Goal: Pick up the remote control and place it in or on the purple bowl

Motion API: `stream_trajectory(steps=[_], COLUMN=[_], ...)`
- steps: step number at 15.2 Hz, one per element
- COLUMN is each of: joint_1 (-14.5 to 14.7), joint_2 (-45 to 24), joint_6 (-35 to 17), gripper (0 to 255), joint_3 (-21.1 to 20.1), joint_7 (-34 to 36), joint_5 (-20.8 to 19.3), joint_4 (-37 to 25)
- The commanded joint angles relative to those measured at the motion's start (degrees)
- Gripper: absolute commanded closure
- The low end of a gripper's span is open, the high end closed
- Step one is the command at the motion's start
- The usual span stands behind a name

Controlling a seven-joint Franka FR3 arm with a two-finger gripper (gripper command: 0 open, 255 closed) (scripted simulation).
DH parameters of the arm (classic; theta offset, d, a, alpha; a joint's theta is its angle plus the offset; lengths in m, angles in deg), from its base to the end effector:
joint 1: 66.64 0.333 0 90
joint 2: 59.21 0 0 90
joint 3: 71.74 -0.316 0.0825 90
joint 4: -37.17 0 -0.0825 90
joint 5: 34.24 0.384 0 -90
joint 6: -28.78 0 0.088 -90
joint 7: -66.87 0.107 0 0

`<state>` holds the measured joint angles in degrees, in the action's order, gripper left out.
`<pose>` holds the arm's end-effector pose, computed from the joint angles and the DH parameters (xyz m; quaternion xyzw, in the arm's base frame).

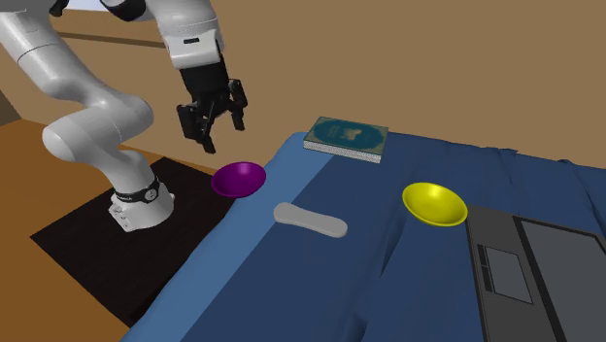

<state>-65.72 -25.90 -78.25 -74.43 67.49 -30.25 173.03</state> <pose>0.3832 0.0319 0.5395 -0.9989 -0.0138 -0.0382 0.0221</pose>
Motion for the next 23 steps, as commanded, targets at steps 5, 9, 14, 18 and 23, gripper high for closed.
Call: stream_trajectory(steps=[5,9,14,18,23], joint_1=[1.0,1.5,2.1,2.9,4.3], joint_2=[-9.5,-17.2,-27.6,-36.3,-45.6], joint_6=[-9.4,-15.2,-21.4,-25.4,-28.4], gripper=[0,0,0,0,0], joint_3=[-3.1,-5.1,-7.3,-8.4,-8.6], joint_7=[2.5,4.7,8.0,11.0,14.3], joint_5=[0.0,-0.7,-2.9,-5.5,-8.8], joint_4=[1.0,-0.1,-3.0,-6.6,-11.6])
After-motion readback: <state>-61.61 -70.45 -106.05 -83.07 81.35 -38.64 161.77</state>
